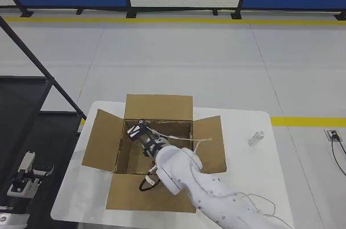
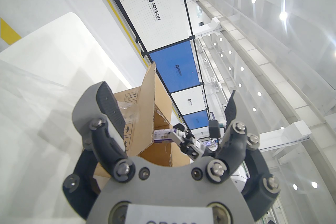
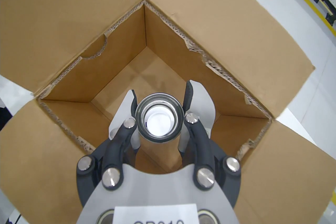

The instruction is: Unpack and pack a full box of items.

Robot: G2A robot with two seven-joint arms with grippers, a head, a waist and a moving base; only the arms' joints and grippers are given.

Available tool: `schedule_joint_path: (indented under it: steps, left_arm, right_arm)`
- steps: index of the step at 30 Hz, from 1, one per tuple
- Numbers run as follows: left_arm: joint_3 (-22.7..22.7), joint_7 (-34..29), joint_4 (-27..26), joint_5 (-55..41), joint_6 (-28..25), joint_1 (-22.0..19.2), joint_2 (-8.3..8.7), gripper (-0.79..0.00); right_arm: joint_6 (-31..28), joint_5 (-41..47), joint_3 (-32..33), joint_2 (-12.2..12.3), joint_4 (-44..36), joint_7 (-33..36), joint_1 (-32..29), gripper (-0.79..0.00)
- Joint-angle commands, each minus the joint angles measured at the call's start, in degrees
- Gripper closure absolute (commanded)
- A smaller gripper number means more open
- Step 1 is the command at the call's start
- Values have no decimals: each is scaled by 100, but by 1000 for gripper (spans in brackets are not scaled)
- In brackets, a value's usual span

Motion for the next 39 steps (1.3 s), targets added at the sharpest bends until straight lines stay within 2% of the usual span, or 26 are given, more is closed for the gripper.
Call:
schedule_joint_path:
  steps: [1,8,14,16,17,22,24,26,27,28,30,35,39]
  left_arm:
    - [0,0,0,0,0,0,0,-785]
    - [0,0,0,0,0,0,0,-785]
    - [0,0,0,0,0,0,0,-785]
    - [0,0,0,0,0,0,0,-785]
    - [0,0,0,0,0,0,0,-785]
    - [0,0,0,0,0,0,0,-785]
    - [0,0,0,0,0,0,0,-785]
    - [0,0,0,0,0,0,0,-785]
    - [0,0,0,0,0,0,0,-785]
    - [0,0,0,0,0,0,0,-785]
    - [0,0,0,0,0,0,0,-785]
    - [0,0,0,0,0,0,0,-785]
    - [0,0,0,0,0,0,0,-785]
  right_arm:
    - [232,20,-360,-233,813,-173,256,0]
    - [126,863,-660,-879,2636,-989,784,0]
    - [-241,1391,-589,-1227,3771,-1680,1071,0]
    - [-381,1536,-553,-1315,4060,-1762,1156,-246]
    - [-422,1569,-546,-1356,4188,-1819,1196,-326]
    - [-573,1676,-528,-1533,4608,-1977,1323,-422]
    - [-682,1731,-496,-1577,4692,-2011,1361,-413]
    - [-678,1692,-496,-1612,4729,-2041,1375,-453]
    - [-666,1677,-490,-1625,4734,-2054,1374,-486]
    - [-657,1662,-481,-1634,4735,-2058,1374,-591]
    - [-633,1595,-466,-1641,4714,-2113,1366,-619]
    - [-576,1445,-299,-1545,4358,-2273,1284,-671]
    - [-362,1046,-44,-1296,3535,-2301,1034,-733]
